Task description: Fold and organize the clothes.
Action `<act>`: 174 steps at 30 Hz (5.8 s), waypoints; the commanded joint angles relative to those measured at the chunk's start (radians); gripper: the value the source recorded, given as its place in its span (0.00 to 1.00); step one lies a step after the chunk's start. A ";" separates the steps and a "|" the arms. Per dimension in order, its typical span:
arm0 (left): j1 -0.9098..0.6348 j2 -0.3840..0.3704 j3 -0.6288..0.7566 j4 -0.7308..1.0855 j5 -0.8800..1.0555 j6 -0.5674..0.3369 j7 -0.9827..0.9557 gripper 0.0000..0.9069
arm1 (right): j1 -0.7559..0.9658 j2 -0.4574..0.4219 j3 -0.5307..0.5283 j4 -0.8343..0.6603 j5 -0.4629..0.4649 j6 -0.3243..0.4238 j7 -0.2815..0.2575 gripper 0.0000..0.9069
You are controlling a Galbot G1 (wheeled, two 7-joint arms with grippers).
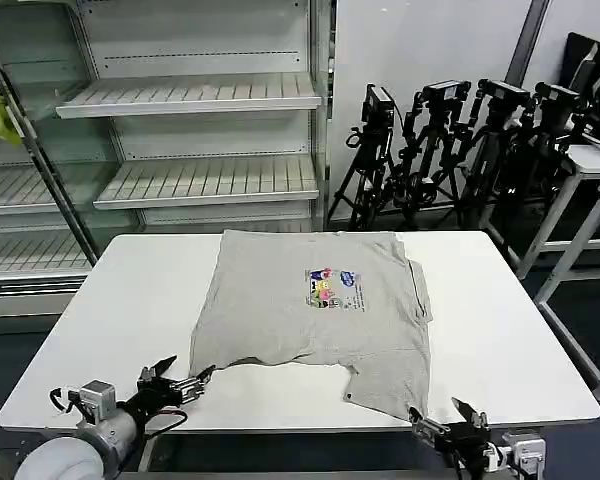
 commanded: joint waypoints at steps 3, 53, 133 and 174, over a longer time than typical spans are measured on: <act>-0.052 -0.025 0.062 0.042 0.020 0.005 0.002 1.00 | 0.017 0.022 -0.045 -0.025 -0.031 0.004 -0.001 1.00; -0.002 -0.042 0.049 0.015 0.096 -0.015 0.041 0.06 | -0.060 0.036 -0.022 0.001 -0.112 0.037 -0.048 0.00; -0.524 0.067 0.330 0.259 0.042 -0.037 0.039 0.06 | 0.837 -0.416 -0.410 -0.427 0.130 0.168 -0.109 0.00; -0.470 0.044 0.251 0.315 0.178 -0.080 0.015 1.00 | 0.785 -0.370 -0.352 -0.477 0.015 0.181 -0.041 1.00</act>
